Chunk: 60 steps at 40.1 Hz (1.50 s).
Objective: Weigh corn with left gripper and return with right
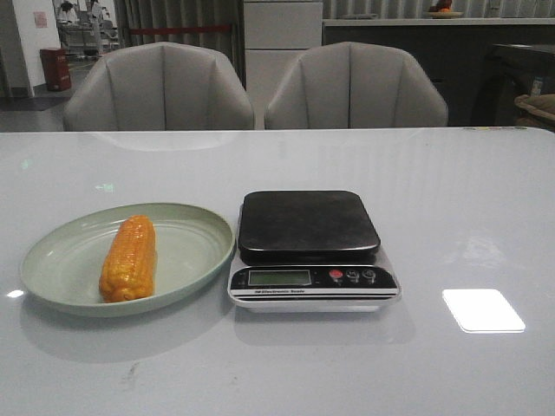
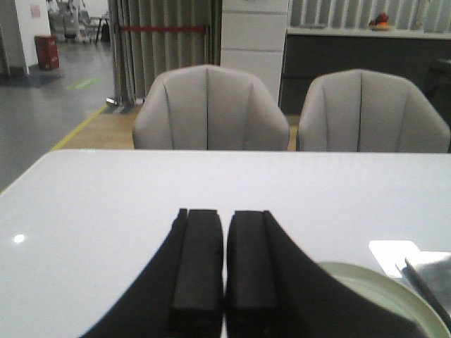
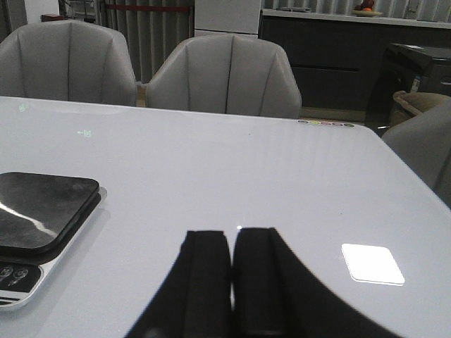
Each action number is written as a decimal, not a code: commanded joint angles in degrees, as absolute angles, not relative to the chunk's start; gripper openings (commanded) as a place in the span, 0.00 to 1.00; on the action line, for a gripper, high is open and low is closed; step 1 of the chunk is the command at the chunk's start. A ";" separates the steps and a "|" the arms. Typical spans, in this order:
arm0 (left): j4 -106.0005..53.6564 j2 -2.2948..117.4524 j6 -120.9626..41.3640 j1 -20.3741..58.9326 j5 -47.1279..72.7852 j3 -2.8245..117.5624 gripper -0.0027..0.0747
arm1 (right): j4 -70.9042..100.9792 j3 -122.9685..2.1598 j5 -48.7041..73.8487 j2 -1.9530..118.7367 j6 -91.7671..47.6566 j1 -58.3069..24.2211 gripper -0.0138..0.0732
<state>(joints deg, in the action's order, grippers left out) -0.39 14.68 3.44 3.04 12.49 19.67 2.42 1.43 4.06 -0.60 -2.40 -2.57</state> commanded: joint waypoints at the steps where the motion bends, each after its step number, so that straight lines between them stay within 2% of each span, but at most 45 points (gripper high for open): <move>1: -0.93 19.25 3.83 2.89 11.05 22.13 0.21 | 1.65 1.75 -0.34 -1.75 -2.44 -2.24 0.36; 11: -4.06 22.87 3.83 2.89 11.06 21.38 0.21 | 1.65 1.75 -0.34 -1.75 -2.44 -2.24 0.36; 15: -3.95 23.69 3.83 3.03 11.06 21.50 0.25 | 1.65 1.75 -0.34 -1.75 -2.44 -2.24 0.36; 18: -3.80 24.43 2.86 4.32 11.06 21.50 0.36 | 1.65 1.75 -0.34 -1.75 -2.44 -2.24 0.36; 21: -3.73 25.68 0.85 6.79 12.09 22.07 0.55 | 1.65 1.75 -0.34 -1.75 -2.44 -2.24 0.36; 22: -3.73 26.16 0.44 7.41 12.59 22.45 0.58 | 1.65 1.75 -0.34 -1.75 -2.44 -2.24 0.36; 23: -3.58 26.92 0.00 8.19 13.47 23.07 0.66 | 1.65 1.75 -0.34 -1.75 -2.44 -2.24 0.36; 27: -3.59 31.17 0.00 10.18 16.93 26.16 0.81 | 1.65 1.75 -0.34 -1.75 -2.44 -2.24 0.36; 39: -9.21 49.07 0.33 13.47 20.25 35.04 0.81 | 1.65 1.75 -0.34 -1.75 -2.44 -2.24 0.36; 52: -11.11 73.12 3.85 20.70 21.69 45.65 0.80 | 1.65 1.75 -0.34 -1.75 -2.44 -2.24 0.36; 60: -12.11 83.09 5.22 24.24 22.45 50.86 0.79 | 1.65 1.75 -0.34 -1.75 -2.44 -2.24 0.36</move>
<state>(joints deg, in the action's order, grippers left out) -11.10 81.45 3.36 22.88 24.59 47.40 2.42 1.43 4.06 -0.60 -2.40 -2.57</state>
